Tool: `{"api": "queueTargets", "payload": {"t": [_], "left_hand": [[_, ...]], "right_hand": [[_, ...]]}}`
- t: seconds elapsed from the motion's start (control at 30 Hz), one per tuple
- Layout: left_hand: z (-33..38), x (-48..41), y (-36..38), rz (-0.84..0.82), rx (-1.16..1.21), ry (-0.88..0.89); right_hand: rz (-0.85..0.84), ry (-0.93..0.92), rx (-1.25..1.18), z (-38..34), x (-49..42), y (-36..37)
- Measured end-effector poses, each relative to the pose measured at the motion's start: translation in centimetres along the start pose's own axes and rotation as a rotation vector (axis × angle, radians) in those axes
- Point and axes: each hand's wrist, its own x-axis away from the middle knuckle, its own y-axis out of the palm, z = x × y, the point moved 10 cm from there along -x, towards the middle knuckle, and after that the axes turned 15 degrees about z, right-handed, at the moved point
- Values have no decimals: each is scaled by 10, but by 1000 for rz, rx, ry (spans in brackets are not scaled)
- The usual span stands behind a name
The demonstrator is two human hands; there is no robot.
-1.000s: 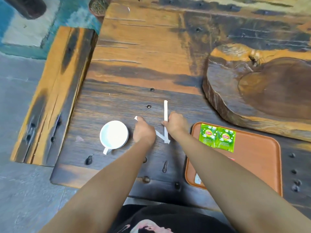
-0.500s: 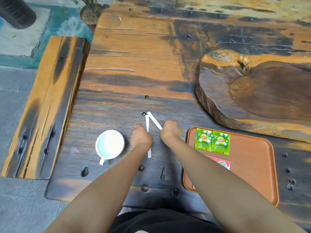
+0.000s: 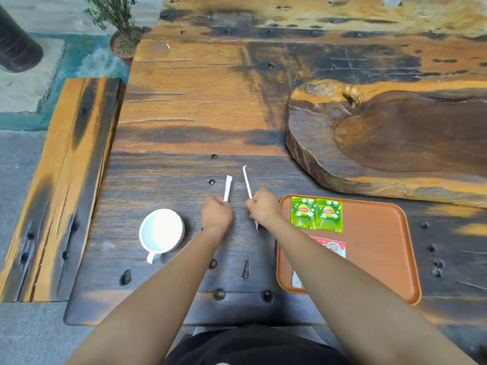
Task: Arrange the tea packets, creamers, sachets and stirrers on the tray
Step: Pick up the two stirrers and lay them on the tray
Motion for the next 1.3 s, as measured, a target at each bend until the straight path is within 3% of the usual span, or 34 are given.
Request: {"api": "queueTargets", "payload": {"t": [0.2, 0.6, 0.8, 0.97, 1.1, 1.3], "left_hand": [[12, 32, 22, -140, 274, -136], [66, 135, 84, -496, 465, -208], [66, 178, 118, -563, 413, -246], [66, 212, 141, -635, 379, -261], [56, 228, 158, -582, 341, -302], [55, 247, 182, -505, 155, -137]], "right_hand": [[128, 113, -348, 28, -7, -49], [265, 329, -847, 136, 41, -160], [399, 405, -852, 225, 69, -195], [395, 442, -850, 271, 86, -200], [411, 419, -812, 285, 87, -203], [434, 402, -692, 295, 72, -203]]}}
